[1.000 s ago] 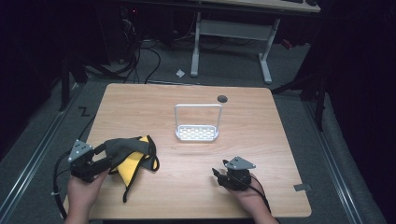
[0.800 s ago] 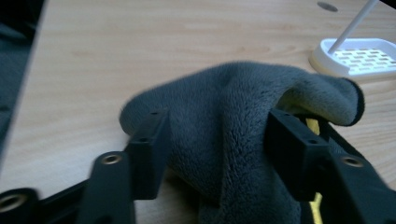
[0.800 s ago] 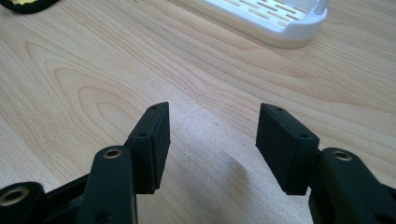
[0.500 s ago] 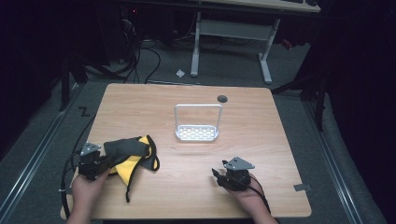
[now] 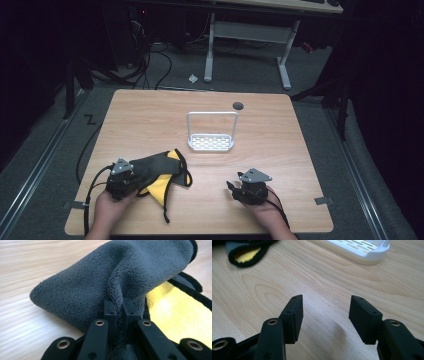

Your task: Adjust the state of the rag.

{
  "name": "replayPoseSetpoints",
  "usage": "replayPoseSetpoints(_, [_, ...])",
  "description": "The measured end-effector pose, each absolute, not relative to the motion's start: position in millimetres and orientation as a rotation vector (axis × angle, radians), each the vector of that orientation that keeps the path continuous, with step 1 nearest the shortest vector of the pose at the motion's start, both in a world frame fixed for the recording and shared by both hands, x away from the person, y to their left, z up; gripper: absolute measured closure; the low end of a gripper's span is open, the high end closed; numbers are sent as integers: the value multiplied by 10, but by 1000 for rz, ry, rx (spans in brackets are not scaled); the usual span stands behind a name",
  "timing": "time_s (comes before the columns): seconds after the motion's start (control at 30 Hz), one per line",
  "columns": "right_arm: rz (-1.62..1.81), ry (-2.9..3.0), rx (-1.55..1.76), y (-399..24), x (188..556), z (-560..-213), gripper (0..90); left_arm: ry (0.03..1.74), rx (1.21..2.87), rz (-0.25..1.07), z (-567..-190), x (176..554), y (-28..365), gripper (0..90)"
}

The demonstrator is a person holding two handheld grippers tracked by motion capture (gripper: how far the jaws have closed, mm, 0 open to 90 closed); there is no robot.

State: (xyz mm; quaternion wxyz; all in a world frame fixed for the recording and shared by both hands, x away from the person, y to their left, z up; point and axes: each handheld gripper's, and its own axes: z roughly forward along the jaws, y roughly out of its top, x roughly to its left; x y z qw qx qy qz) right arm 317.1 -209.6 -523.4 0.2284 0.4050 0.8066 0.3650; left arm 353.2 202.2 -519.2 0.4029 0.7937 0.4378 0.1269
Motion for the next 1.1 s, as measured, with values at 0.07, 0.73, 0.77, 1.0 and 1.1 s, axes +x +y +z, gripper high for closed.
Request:
replayPoseSetpoints(0.07, [1003,2222,1115,-2096,3170,-5234,455,1067,2027,313,-5193,3502,1919,840])
replayPoseSetpoints(0.73, [1011,2225,1096,-2060,3145,-5219,453,854,2041,144,-5251,3362,1065,838])
replayPoseSetpoints(0.77, [1010,2227,1095,-2058,3144,-5220,453,844,2042,142,-5253,3358,1024,836])
replayPoseSetpoints(1.0, [1015,2224,1103,-2076,3131,-5211,460,832,2027,145,-5132,3323,968,601])
replayPoseSetpoints(1.1, [1016,2218,1106,-2086,3129,-5207,461,798,2012,190,-4995,3281,934,519])
